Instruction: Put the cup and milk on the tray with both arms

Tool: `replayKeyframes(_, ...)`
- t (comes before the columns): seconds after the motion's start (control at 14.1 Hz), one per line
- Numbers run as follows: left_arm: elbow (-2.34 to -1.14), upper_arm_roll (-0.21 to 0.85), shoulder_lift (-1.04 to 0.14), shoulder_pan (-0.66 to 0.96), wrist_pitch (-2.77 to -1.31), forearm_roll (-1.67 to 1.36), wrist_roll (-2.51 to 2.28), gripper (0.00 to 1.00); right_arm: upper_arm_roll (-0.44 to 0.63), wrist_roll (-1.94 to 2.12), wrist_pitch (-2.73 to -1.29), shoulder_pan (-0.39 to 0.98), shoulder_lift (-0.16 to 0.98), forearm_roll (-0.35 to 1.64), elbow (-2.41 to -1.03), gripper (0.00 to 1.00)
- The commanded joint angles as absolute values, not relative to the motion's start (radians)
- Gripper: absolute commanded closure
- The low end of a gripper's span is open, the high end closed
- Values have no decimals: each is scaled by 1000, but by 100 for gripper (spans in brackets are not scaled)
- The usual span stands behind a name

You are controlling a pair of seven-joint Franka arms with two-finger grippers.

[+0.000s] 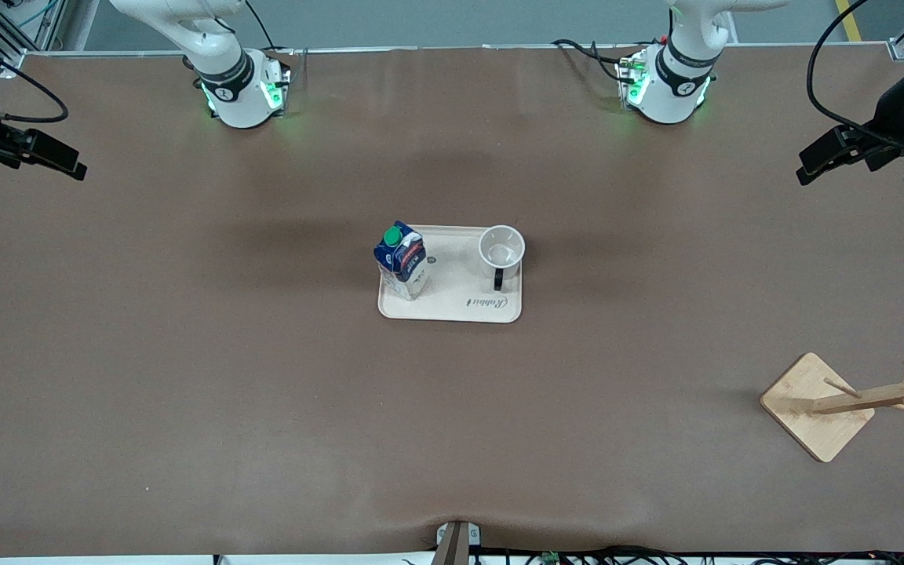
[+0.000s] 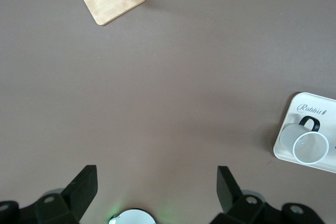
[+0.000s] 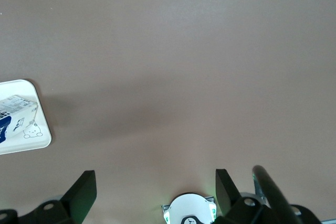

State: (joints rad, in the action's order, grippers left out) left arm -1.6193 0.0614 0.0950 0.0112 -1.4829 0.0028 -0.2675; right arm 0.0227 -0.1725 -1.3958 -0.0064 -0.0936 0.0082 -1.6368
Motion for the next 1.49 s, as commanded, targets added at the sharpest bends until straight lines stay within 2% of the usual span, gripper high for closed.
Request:
replayKeyframes(0.0, -1611, 64, 95, 3, -1485, -2, -250, 0, 18, -166, -1399, -3, -110, 5, -1654, 0)
replayKeyframes(1.42, -1555, 71, 64, 3, -1485, 11, -107, 0, 20, -166, -1433, -3, -80, 12, -1649, 0)
